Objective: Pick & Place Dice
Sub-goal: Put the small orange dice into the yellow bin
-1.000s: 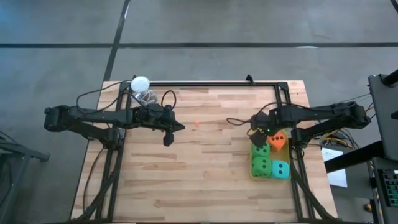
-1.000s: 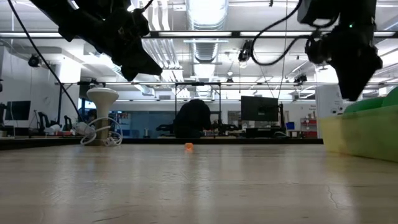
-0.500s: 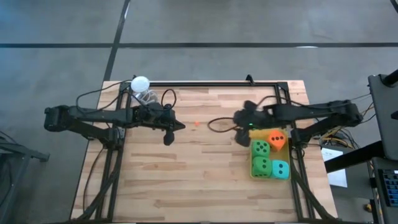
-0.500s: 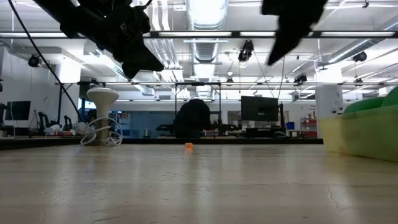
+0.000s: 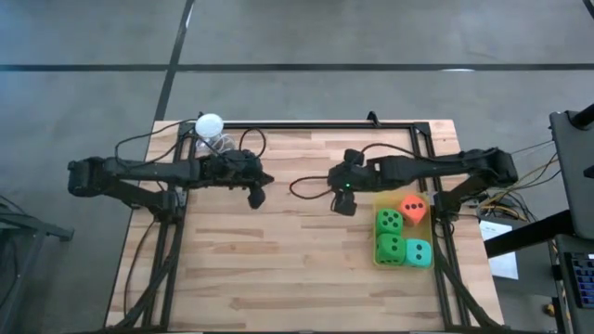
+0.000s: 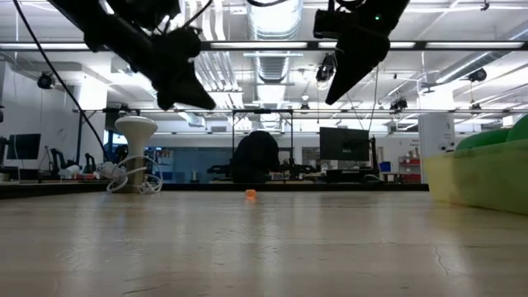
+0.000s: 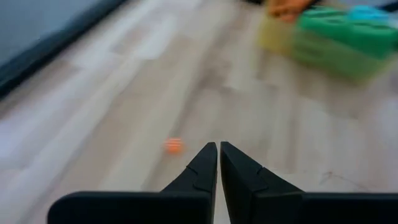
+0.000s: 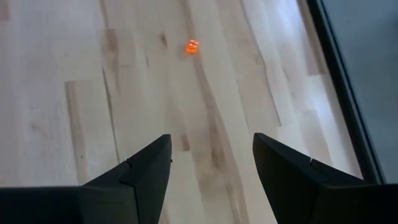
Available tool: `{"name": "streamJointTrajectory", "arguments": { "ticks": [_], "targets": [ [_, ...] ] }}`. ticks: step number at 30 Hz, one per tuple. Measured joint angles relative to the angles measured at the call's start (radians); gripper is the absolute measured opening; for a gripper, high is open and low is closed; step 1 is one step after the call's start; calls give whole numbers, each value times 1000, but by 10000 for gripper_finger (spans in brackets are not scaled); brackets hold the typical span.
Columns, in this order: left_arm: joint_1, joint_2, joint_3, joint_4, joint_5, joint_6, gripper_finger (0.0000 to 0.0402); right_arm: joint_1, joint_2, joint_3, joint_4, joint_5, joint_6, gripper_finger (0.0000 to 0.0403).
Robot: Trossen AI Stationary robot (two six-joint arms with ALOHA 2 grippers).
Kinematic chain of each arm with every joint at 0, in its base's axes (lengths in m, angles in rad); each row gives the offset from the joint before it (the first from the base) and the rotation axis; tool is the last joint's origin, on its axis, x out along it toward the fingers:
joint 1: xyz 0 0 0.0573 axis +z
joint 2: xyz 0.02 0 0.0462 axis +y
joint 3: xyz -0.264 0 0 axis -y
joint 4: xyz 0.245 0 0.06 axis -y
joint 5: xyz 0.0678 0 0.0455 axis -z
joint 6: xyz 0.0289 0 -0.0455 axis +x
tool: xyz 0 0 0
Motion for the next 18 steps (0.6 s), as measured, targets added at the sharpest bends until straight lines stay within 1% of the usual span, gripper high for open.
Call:
{"name": "streamJointTrajectory", "arguments": {
  "ticks": [2, 6, 9, 12, 14, 18],
  "targets": [
    [28, 22, 0, 0, -32, -17, 26, 0, -23, -12, -5, 12, 23, 221],
    [94, 113, 20, 9, 7, -77, 26, 0, -79, -35, -5, 23, 65, 221],
    [139, 196, 57, 12, 18, -174, 26, 2, -120, -50, -1, 23, 87, 221],
    [167, 281, 103, 12, 62, -200, 26, 3, -156, -79, 26, 23, 87, 221],
    [169, 337, 138, 11, 103, -202, 26, 3, -175, -103, 49, 23, 80, 221],
    [169, 429, 216, -4, 149, -203, 26, 3, -201, -149, 58, 23, 78, 221]
  ]
}}
